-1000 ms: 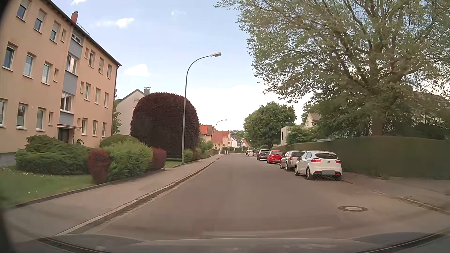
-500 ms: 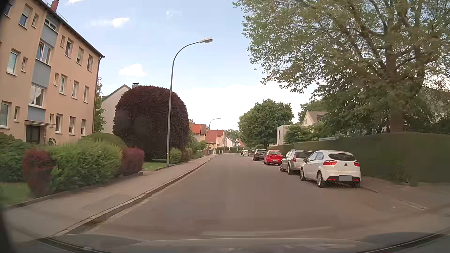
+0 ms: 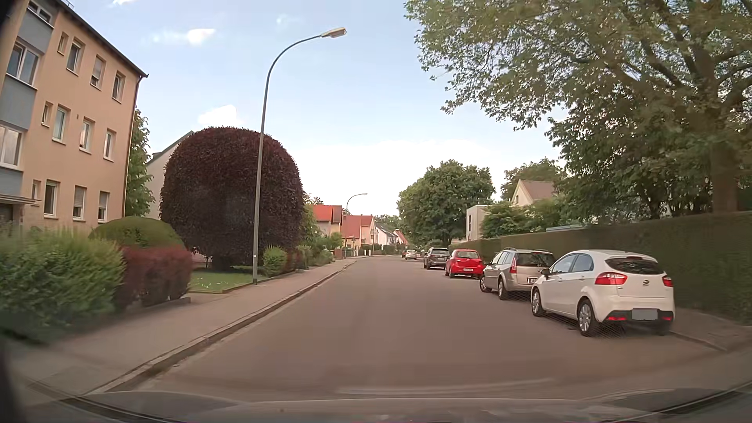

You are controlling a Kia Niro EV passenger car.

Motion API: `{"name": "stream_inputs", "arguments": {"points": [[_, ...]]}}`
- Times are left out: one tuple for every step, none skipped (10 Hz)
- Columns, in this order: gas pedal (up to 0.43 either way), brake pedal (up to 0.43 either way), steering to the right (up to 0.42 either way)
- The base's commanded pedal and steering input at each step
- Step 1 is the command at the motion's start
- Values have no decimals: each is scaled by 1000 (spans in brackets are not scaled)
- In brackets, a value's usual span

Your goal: Follow the waypoints while adhering to traffic rules and regulations

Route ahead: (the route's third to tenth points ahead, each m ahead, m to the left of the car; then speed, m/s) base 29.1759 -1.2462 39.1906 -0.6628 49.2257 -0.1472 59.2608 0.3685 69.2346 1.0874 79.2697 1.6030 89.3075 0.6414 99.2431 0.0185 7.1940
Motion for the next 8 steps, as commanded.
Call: {"name": "stream_inputs", "arguments": {"points": [[248, 18, 2], [248, 18, 2], [248, 18, 0], [248, 18, -2], [248, 18, -2], [248, 18, -1], [248, 18, -2], [248, 18, -2]]}}
